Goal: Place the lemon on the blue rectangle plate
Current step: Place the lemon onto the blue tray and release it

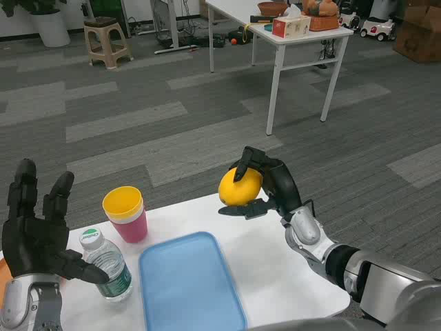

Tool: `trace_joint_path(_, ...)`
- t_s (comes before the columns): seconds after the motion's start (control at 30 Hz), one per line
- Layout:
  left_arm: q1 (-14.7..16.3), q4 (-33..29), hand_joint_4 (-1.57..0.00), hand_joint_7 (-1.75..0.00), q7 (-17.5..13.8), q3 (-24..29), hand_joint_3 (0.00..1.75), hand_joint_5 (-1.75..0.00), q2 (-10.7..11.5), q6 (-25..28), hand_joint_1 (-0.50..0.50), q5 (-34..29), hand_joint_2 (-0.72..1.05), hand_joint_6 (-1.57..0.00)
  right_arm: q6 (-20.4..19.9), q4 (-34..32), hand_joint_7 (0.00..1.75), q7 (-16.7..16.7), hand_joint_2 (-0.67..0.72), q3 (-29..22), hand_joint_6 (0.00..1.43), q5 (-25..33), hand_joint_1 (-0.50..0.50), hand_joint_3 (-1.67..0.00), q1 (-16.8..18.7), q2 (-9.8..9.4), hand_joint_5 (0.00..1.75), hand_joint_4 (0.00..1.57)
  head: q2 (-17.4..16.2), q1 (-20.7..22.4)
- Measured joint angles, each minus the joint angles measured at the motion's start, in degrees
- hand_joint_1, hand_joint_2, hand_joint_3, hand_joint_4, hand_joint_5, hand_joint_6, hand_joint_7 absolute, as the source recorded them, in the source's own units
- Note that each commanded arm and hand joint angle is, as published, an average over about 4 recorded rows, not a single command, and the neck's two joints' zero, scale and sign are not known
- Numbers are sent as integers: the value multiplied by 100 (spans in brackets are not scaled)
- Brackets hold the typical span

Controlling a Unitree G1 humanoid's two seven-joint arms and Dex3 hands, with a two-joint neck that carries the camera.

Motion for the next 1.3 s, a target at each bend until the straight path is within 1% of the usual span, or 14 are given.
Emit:
trace_joint_path(0.13,1,0,0,-14,0,-3,9,-72,-28,0,-20,-15,-64,0,-9,0,168,-5,-41,76,117,-4,-8,-56,-1,3,155,128,-79,36)
trace_joint_path(0.2,1,0,0,-14,0,-8,9,-72,-42,0,-19,-28,-64,0,-12,0,168,-6,-41,82,117,-4,-8,-56,-1,4,155,128,-74,39)
trace_joint_path(0.33,1,0,0,-14,0,-13,7,-72,-58,0,-19,-42,-64,0,-15,4,171,-5,-48,83,117,-4,-8,-56,-1,4,155,128,-80,55)
trace_joint_path(0.47,1,0,0,-14,0,-13,7,-72,-87,0,-19,-44,-64,0,-21,56,173,-5,-43,84,117,-4,-8,-56,-1,6,155,128,-118,72)
trace_joint_path(0.53,0,1,0,-14,0,-13,7,-72,-94,0,-19,-48,-64,-1,-23,97,169,-5,-43,88,117,-4,-8,-56,-4,9,155,128,-159,88)
trace_joint_path(0.6,0,1,0,-14,0,-13,9,-72,-94,0,-19,-56,-64,-1,-23,134,171,-6,-43,93,117,-4,-8,-56,-19,13,155,128,-245,110)
trace_joint_path(0.63,0,4,0,-14,0,-13,9,-72,-94,0,-19,-62,-64,-1,-24,154,171,-6,-41,96,117,-4,-8,-56,-34,16,155,128,-311,133)
trace_joint_path(0.7,-3,25,0,-14,-1,-13,9,-72,-94,0,-19,-80,-64,-1,-26,193,169,-7,-45,116,117,-4,-8,-56,-66,24,155,128,-486,232)
trace_joint_path(0.87,-42,138,0,-14,-1,-10,9,-72,-92,-1,-19,-117,-64,0,-43,324,169,-10,-41,437,119,-4,-8,-56,-210,54,155,131,-1041,684)
trace_joint_path(0.97,-112,174,0,-14,-2,-11,4,-72,-86,-2,-19,-123,-64,-1,-39,460,169,-18,-43,957,121,11,-8,-56,-436,76,155,131,-1443,1018)
trace_joint_path(1.07,-179,204,0,-14,-2,-16,7,-72,-82,-2,-19,-126,-64,-2,52,546,168,5,-48,1539,122,-1,-8,-56,-644,121,155,131,-1740,1239)
trace_joint_path(1.1,-188,221,0,-14,-2,-17,9,-72,-80,-2,-19,-127,-64,-2,99,571,168,17,-48,1673,121,-1,-8,-56,-685,130,155,131,-1817,1301)
trace_joint_path(1.2,-190,286,0,-14,-2,-32,7,-72,-67,0,-19,-139,-64,-1,259,612,168,120,-48,1833,120,6,-8,-56,-733,131,155,131,-1964,1451)
trace_joint_path(1.3,-200,326,0,-14,-2,-52,7,-72,-42,2,-19,-155,-64,0,486,617,168,322,-48,1976,118,11,-8,-56,-778,133,162,130,-2058,1577)
